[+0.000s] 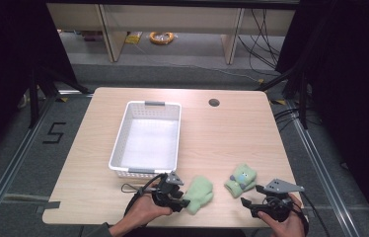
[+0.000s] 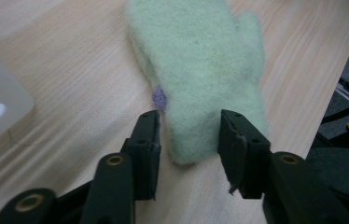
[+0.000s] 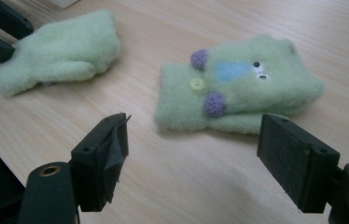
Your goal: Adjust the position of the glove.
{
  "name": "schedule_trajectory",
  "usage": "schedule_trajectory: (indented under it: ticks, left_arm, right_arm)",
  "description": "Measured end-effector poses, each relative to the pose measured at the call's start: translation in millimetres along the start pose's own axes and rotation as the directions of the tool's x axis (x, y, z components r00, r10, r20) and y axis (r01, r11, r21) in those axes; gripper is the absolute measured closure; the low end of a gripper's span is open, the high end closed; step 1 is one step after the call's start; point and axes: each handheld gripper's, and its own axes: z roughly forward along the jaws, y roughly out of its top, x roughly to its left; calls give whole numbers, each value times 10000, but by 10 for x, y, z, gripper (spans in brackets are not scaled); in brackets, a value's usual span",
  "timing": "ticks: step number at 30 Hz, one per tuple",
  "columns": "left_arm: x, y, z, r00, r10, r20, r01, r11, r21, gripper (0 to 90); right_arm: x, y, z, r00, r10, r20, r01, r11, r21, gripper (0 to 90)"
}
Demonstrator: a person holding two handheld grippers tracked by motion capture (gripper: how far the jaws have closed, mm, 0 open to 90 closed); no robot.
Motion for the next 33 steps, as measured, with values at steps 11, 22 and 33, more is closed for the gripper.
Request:
schedule_trajectory:
  ticks: [11,22,33]
  left_arm:
    - [55,52,-36,9966,809,-147,-805,9964,271,800]
    - [146,114,-69,9742,2132,737,-2166,9753,426,810]
    - [39,108,-39,9622,2555,947,-2593,9653,305,803]
  right_arm:
    - [147,106,21,9940,-756,-791,755,9971,-40,419]
    - [149,85,41,9894,-835,-1189,859,9962,157,456]
    - [159,70,47,9919,-543,-1152,583,9978,316,442]
